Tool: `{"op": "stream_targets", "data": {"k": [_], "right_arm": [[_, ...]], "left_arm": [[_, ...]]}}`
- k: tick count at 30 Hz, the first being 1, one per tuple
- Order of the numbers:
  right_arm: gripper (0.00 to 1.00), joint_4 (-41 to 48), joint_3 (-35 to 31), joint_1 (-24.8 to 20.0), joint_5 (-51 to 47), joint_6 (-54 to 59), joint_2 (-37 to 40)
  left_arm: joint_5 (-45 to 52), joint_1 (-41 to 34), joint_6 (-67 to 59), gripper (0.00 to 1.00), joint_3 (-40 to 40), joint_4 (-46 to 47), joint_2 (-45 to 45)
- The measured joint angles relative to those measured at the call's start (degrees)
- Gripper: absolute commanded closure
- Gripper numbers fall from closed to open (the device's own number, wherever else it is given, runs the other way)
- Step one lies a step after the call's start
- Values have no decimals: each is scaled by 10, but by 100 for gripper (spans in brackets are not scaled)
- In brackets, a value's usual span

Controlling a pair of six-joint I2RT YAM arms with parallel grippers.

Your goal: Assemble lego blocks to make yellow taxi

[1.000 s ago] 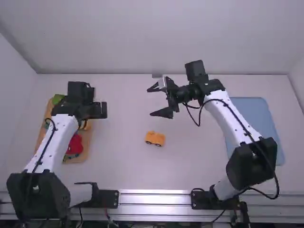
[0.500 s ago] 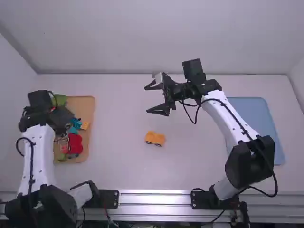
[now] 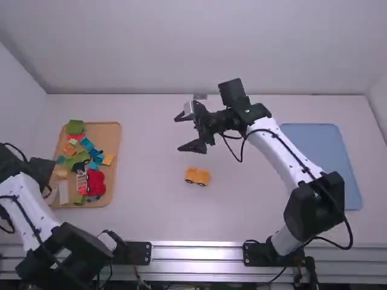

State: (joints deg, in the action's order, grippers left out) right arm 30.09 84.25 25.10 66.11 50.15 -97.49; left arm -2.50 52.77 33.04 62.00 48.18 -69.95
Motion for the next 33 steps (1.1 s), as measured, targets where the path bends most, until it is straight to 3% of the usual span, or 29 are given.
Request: {"op": "stream_targets", "data": {"k": [7, 15, 22, 25, 27, 29, 30, 33], "right_arm": [[1, -13, 0, -1, -5, 1, 0], [1, -35, 0, 1, -5, -5, 0], [1, -42, 0, 6, -6, -19, 0], [1, -42, 0, 6, -6, -21, 0], [1, -42, 0, 6, -7, -20, 0], [1, -42, 0, 6, -7, -21, 0], [1, -42, 0, 6, -6, -22, 0], [1, -42, 0, 6, -7, -22, 0]], "left_arm": [[11, -3, 3, 1, 13, -23, -46], [10, -28, 0, 1, 156, 69, -253], [-2, -94, -8, 1, 247, 59, -372], [2, -110, -25, 18, 247, 30, -399], [4, -111, -29, 21, 242, 15, -405], [4, -107, -28, 19, 232, 5, -405], [4, -101, -17, 27, 227, 2, -405], [4, -79, 1, 31, 210, 3, -405]]}}
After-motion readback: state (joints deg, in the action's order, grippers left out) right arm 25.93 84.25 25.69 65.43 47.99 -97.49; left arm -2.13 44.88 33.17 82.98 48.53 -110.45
